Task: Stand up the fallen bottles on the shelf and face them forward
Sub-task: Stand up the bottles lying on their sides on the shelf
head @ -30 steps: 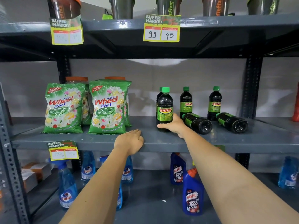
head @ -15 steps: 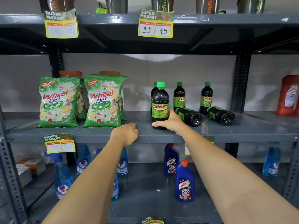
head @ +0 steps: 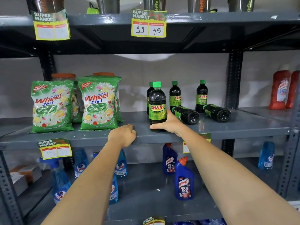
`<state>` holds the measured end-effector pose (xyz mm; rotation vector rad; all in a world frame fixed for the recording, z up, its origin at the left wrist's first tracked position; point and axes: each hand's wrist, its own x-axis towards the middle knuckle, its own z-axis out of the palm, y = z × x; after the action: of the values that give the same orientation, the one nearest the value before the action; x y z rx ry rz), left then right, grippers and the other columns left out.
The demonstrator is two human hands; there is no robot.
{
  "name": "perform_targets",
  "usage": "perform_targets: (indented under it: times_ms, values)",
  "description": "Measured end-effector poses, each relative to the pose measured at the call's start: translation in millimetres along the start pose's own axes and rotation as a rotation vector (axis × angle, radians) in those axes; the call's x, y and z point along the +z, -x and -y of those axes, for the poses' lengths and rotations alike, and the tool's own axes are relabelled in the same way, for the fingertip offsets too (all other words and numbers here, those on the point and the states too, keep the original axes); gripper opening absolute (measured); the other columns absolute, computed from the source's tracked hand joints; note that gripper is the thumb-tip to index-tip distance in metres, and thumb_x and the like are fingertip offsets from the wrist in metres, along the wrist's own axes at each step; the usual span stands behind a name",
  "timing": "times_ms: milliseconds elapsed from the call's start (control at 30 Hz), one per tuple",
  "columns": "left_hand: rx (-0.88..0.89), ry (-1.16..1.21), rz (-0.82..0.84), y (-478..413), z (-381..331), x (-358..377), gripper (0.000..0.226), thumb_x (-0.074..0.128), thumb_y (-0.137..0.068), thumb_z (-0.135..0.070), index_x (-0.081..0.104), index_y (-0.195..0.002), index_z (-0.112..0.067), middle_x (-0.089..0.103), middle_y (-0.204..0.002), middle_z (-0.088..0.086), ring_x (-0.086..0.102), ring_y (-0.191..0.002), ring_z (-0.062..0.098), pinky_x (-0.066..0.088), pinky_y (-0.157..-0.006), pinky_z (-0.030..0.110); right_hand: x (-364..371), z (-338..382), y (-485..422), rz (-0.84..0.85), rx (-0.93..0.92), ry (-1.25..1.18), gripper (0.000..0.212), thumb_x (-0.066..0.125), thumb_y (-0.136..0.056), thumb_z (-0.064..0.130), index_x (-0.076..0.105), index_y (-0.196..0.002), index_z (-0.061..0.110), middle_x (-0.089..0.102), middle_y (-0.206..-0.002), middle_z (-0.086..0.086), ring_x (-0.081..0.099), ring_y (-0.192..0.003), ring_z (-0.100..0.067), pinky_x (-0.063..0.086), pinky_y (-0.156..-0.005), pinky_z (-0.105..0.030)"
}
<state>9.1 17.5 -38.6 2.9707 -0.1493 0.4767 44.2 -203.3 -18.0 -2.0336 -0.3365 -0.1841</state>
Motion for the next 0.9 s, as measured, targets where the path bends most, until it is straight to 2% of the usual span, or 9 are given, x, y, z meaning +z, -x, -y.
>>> perform_targets:
  times_ms: [133, 233, 300, 400, 500, 567, 667, 767, 900]
  values:
    - [0.024, 0.059, -0.114, 3.7, 0.9, 2.8, 0.048, 0.035, -0.097, -0.024, 0.042, -0.143, -0.01, 0.038, -0.153, 0.006, 0.041, -0.135, 0.027, 0.037, -0.105, 0.038, -8.9, 8.6, 8.2, -0.009, -0.038, -0.131, 0.108, 0.084, -0.07, 0.05, 0.02, -0.153, 0.024, 0.046, -0.13, 0.012, 0.045, -0.121, -0.011, 0.036, -0.107, -0.037]
    - [0.118, 0.08, -0.536, 18.7, -9.7, 1.6, 0.042, 0.047, -0.086, -0.013, 0.06, -0.125, -0.004, 0.064, -0.121, 0.013, 0.059, -0.105, 0.036, 0.05, -0.084, 0.041, -27.8, 14.4, 5.2, -0.339, -0.079, -0.234, 0.087, 0.06, -0.072, 0.078, 0.041, -0.14, 0.028, 0.065, -0.112, 0.0, 0.063, -0.106, -0.021, 0.049, -0.098, -0.047]
    - [0.273, 0.081, -0.754, 28.2, -35.5, 0.7, 0.036, 0.044, -0.081, -0.015, 0.068, -0.106, -0.004, 0.069, -0.098, 0.01, 0.06, -0.083, 0.035, 0.051, -0.067, 0.041, -52.6, 12.7, 0.8, -0.578, -0.1, -0.216, 0.051, 0.054, -0.085, 0.066, 0.056, -0.115, 0.024, 0.067, -0.093, -0.001, 0.067, -0.091, -0.025, 0.054, -0.08, -0.041]
    - [0.563, 0.085, -0.719, 35.7, -94.5, 7.1, 0.033, 0.045, -0.076, -0.017, 0.069, -0.096, -0.006, 0.068, -0.092, 0.008, 0.061, -0.079, 0.032, 0.051, -0.064, 0.04, -89.5, 1.1, -4.8, -0.718, -0.057, 0.054, 0.024, 0.054, -0.095, 0.04, 0.061, -0.105, 0.019, 0.064, -0.094, 0.002, 0.061, -0.087, -0.021, 0.042, -0.07, -0.031]
    - [0.675, 0.061, -0.532, 29.1, -147.1, 24.5, 0.038, 0.047, -0.081, -0.02, 0.067, -0.109, -0.004, 0.069, -0.109, 0.01, 0.062, -0.1, 0.029, 0.051, -0.087, 0.038, -111.2, -14.6, -15.0, -0.624, 0.065, 0.225, 0.02, 0.056, -0.091, 0.031, 0.063, -0.102, 0.016, 0.064, -0.099, -0.004, 0.057, -0.087, -0.025, 0.041, -0.071, -0.031]
    - [0.572, 0.055, -0.45, 19.3, -165.0, 34.9, 0.047, 0.041, -0.089, -0.03, 0.062, -0.122, -0.005, 0.065, -0.123, 0.012, 0.058, -0.115, 0.028, 0.046, -0.099, 0.037, -114.8, -21.8, -24.5, -0.503, 0.129, 0.285, 0.025, 0.059, -0.087, 0.037, 0.065, -0.097, 0.015, 0.066, -0.098, -0.009, 0.064, -0.093, -0.032, 0.047, -0.073, -0.034]
    - [0.399, 0.02, -0.375, 10.0, -176.4, 42.9, 0.061, 0.02, -0.094, -0.045, 0.065, -0.114, -0.008, 0.068, -0.116, 0.01, 0.062, -0.108, 0.028, 0.049, -0.091, 0.04, -114.7, -24.1, -34.4, -0.364, 0.151, 0.372, 0.048, 0.06, -0.087, 0.054, 0.065, -0.109, 0.011, 0.065, -0.107, -0.013, 0.064, -0.107, -0.036, 0.047, -0.081, -0.037]
    - [0.379, 0.023, -0.437, 11.7, -178.3, 48.3, 0.054, 0.026, -0.096, -0.042, 0.069, -0.105, -0.011, 0.072, -0.107, 0.006, 0.067, -0.098, 0.023, 0.054, -0.081, 0.036, -109.3, -18.7, -40.4, -0.209, 0.2, 0.399, 0.062, 0.058, -0.09, 0.058, 0.059, -0.125, 0.006, 0.061, -0.126, -0.016, 0.059, -0.114, -0.035, 0.044, -0.085, -0.034]
    - [0.365, -0.006, -0.441, 12.3, -177.0, 50.8, 0.048, 0.032, -0.096, -0.039, 0.07, -0.108, -0.013, 0.073, -0.109, 0.003, 0.068, -0.098, 0.02, 0.056, -0.08, 0.033, -101.4, -11.8, -45.0, -0.127, 0.269, 0.528, 0.068, 0.061, -0.084, 0.063, 0.056, -0.13, 0.013, 0.061, -0.131, -0.012, 0.06, -0.115, -0.032, 0.043, -0.08, -0.032]
